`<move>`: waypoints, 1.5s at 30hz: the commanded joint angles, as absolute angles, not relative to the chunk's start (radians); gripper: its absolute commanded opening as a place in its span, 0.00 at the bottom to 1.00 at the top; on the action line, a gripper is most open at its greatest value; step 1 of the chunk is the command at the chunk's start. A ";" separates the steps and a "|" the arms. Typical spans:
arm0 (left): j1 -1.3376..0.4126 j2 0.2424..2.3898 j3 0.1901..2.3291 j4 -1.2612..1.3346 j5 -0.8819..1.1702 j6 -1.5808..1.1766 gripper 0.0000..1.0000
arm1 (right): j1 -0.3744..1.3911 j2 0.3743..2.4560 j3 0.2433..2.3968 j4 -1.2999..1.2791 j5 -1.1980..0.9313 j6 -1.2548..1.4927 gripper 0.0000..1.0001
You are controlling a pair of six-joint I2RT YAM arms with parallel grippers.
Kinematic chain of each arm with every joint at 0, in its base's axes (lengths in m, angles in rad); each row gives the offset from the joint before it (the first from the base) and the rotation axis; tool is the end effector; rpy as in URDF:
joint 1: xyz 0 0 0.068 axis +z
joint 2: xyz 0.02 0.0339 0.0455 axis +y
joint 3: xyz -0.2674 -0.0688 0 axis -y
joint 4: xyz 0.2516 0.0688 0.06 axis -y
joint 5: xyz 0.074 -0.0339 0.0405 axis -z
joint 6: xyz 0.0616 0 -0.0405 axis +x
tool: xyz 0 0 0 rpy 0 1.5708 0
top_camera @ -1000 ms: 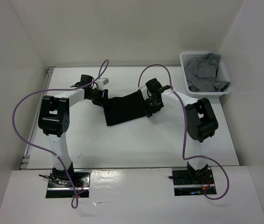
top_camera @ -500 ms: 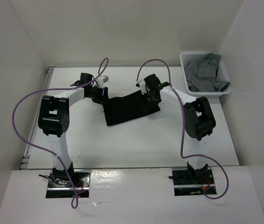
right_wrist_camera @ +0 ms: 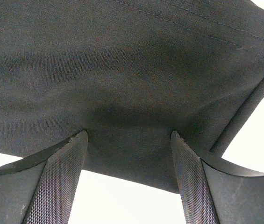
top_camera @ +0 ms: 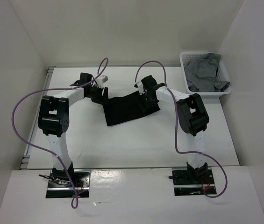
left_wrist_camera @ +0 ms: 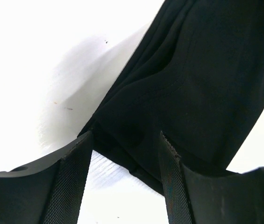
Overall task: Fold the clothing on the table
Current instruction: Fold the skirt
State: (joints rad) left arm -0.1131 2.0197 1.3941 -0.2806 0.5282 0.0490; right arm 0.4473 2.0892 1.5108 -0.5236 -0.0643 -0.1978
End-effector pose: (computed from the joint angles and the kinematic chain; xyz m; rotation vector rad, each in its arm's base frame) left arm 0.4472 -0.0820 0.1556 0.4200 2.3879 -0.6792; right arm 0.4105 0.2013 0.1376 -0.8689 2.5349 0.1651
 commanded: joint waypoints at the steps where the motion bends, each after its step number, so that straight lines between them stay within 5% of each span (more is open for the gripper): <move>1: -0.107 2.005 1.437 -0.275 0.532 0.060 0.65 | 0.451 2.115 1.467 -0.502 -0.046 -0.186 0.77; 24: -0.107 2.079 1.483 -0.275 0.551 0.069 0.53 | 0.451 2.077 1.447 -0.511 -0.064 -0.186 0.77; 32: -0.107 2.069 1.465 -0.284 0.561 0.069 0.00 | 0.451 2.068 1.437 -0.511 -0.064 -0.186 0.77; 45: -0.025 1.945 1.436 -0.354 0.499 0.087 0.00 | 0.451 2.049 1.428 -0.502 -0.064 -0.186 0.77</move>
State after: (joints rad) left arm -0.0551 2.0129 1.4418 -0.3340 0.5159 0.0544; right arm 0.4473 2.0617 1.4624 -0.4751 -0.0677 -0.1951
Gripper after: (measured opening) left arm 0.009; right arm 0.768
